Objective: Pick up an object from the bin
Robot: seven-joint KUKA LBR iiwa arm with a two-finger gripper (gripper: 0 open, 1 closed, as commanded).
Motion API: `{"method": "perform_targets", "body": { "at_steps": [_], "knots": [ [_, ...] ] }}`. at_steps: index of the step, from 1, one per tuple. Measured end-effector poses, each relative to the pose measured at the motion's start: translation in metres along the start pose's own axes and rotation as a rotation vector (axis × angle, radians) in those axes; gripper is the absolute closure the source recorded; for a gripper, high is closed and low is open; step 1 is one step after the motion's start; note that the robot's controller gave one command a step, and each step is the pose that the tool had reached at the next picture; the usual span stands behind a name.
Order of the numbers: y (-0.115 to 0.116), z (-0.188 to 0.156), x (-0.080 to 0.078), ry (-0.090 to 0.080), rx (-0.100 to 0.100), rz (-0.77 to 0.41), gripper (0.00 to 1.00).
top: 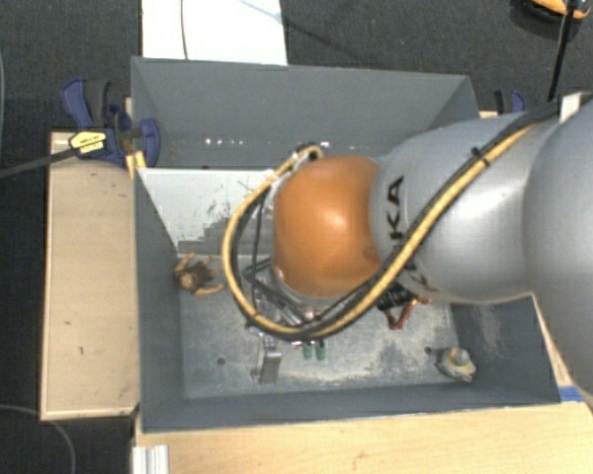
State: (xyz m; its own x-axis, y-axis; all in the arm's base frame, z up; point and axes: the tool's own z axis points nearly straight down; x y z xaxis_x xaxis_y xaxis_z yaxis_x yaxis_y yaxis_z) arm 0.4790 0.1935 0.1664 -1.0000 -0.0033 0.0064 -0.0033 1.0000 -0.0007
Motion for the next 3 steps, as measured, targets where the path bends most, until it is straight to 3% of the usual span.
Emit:
{"method": "perform_targets", "body": {
  "at_steps": [1, 3],
  "knots": [
    [-0.0010, -0.0044, -0.0020, -0.008, -0.002, 0.005, 0.00],
    [-0.0003, -0.0101, -0.0043, -0.001, 0.001, -0.013, 0.00]
  ]
}}
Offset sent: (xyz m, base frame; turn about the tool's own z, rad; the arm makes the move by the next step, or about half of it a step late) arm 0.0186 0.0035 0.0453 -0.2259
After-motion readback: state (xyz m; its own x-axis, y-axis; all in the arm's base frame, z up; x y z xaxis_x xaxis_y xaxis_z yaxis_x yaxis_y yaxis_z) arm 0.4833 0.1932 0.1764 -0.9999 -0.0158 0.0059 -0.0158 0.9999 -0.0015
